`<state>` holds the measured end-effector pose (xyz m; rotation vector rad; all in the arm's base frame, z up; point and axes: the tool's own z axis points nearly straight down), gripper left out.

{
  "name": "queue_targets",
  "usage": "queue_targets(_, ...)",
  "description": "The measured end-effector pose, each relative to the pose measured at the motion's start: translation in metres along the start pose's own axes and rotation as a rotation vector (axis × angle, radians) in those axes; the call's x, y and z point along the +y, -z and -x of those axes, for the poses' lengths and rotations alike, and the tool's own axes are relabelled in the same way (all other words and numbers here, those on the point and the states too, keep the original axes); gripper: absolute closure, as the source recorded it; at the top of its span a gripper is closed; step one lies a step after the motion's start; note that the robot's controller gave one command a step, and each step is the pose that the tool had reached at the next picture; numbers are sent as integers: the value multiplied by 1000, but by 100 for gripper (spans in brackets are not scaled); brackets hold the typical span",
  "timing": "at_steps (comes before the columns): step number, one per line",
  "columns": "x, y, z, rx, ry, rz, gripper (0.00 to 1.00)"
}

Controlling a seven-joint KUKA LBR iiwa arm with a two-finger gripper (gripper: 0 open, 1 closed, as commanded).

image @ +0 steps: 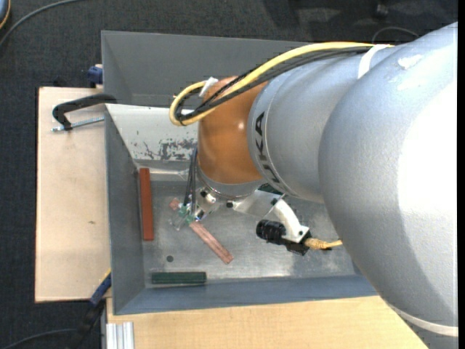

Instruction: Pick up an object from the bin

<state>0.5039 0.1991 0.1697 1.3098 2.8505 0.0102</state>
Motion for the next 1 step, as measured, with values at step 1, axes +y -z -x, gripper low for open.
queue_targets(1,1,6,0,1,2,-4,100)
